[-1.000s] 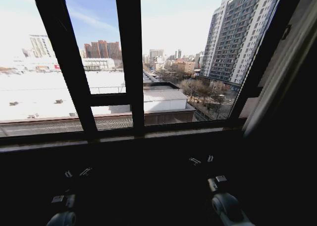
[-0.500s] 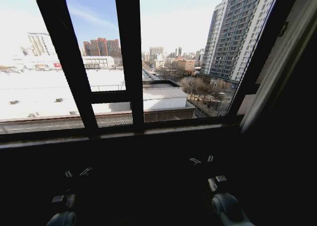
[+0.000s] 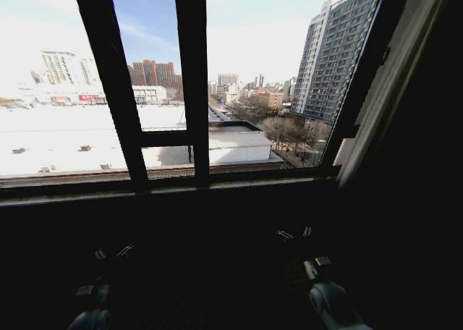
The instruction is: Open the curtains by pulling them apart, changing their state from closed to fully open.
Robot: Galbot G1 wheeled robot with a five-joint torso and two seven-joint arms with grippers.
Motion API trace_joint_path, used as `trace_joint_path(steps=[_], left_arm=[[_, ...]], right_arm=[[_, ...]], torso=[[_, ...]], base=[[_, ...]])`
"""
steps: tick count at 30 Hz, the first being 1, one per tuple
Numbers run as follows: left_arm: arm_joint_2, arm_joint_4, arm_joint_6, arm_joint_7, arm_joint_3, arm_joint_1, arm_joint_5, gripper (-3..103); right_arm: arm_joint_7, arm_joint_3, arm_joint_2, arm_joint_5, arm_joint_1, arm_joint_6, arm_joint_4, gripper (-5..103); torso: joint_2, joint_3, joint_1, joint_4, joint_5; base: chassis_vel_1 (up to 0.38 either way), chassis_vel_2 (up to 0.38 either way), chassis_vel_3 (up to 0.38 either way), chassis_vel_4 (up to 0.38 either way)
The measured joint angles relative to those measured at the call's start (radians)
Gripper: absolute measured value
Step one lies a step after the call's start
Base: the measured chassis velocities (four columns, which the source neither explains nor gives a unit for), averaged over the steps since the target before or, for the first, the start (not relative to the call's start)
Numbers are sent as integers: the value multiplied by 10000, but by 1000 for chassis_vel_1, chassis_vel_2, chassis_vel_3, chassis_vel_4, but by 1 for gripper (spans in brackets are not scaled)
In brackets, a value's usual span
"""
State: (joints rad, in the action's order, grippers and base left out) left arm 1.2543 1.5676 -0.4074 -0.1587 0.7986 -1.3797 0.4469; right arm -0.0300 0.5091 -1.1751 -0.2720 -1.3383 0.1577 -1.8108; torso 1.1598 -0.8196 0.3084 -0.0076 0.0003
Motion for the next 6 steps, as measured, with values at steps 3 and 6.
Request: trace_joint_path(steps=[3, 6], left_arm=[[0, 0, 0, 0, 0, 0, 0, 100], [0, 0, 0, 0, 0, -1, 0, 100]], right_arm=[[0, 0, 0, 0, 1, 0, 0, 100], [0, 0, 0, 0, 0, 0, 0, 100]], torso=[[1, 1, -3, 1, -3], [3, 5, -12, 1, -3]], base=[[-37, 40, 44, -43], [0, 0, 0, 0]])
